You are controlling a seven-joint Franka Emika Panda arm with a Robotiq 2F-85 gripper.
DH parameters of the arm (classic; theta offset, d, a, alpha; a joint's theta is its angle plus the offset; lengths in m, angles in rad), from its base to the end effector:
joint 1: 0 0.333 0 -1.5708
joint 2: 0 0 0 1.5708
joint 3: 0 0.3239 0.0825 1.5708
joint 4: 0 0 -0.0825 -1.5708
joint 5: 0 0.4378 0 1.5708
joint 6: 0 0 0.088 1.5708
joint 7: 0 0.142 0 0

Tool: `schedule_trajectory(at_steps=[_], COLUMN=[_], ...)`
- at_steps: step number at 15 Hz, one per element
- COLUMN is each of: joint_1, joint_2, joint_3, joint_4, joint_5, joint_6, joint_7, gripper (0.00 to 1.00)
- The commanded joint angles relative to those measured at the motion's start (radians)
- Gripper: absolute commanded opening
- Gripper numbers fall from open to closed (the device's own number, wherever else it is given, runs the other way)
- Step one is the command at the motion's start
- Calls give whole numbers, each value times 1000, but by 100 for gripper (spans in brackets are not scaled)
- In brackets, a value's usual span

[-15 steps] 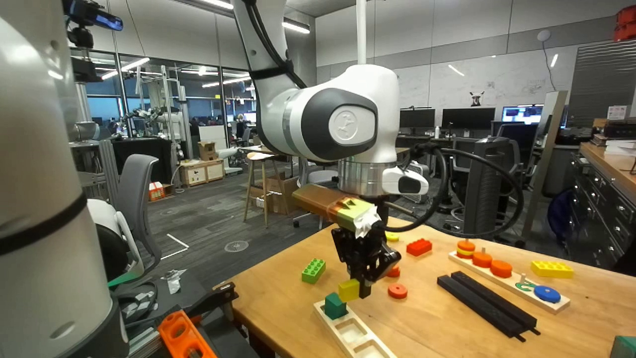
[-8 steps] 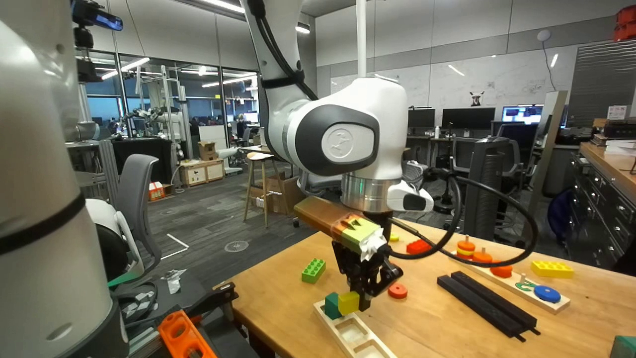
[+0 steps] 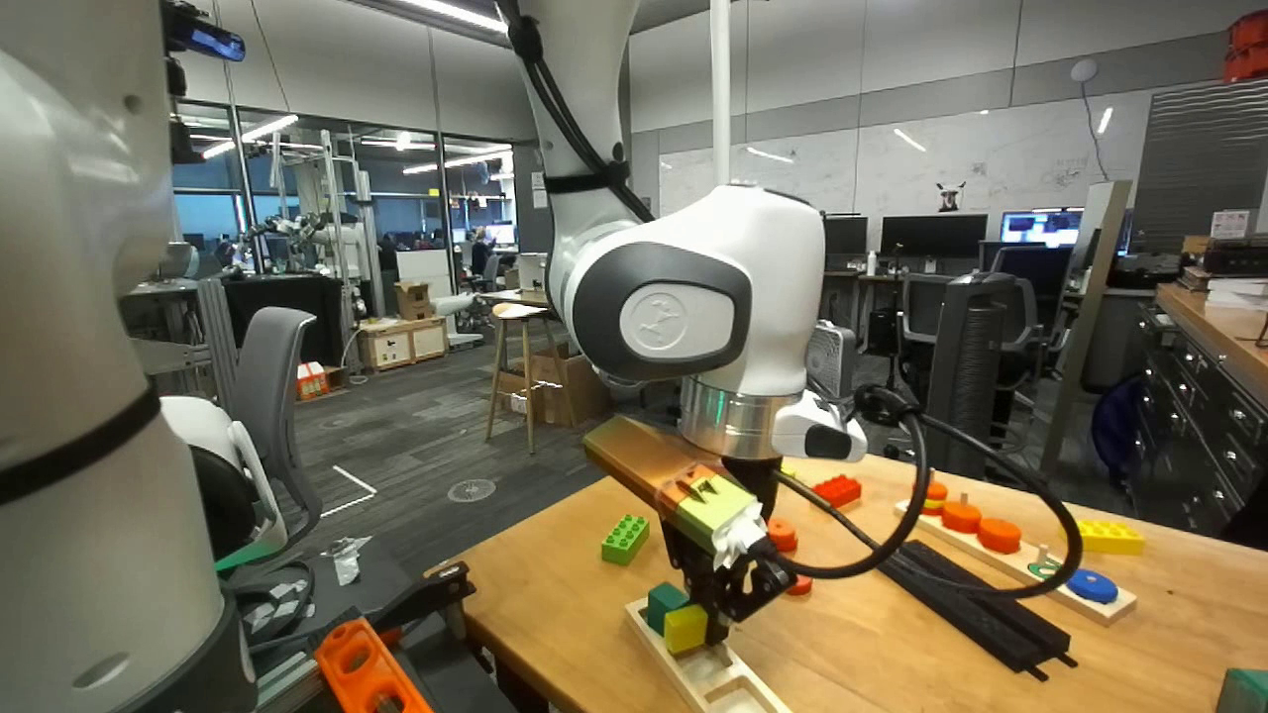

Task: Put the yellow block on the middle compartment of the wooden tray and then put an orange block on the first rod of the wooden rack

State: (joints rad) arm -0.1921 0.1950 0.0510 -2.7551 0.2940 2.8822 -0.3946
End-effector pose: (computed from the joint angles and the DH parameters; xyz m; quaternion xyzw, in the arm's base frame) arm 0.3787 -0.0658 0.0726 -0.9986 0.0170 0.0230 0.0454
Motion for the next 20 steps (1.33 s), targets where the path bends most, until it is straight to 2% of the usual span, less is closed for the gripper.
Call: schedule_trajectory(at_steps=[1, 10, 20], joint_1=[-22, -2, -18], joint_2=[18, 10, 2], joint_3=[16, -7, 10], joint_4=[0, 0, 3], joint_5=[58, 46, 80], joint_6=[33, 34, 72], joint_7=[-65, -45, -60], gripper=[11, 11, 11])
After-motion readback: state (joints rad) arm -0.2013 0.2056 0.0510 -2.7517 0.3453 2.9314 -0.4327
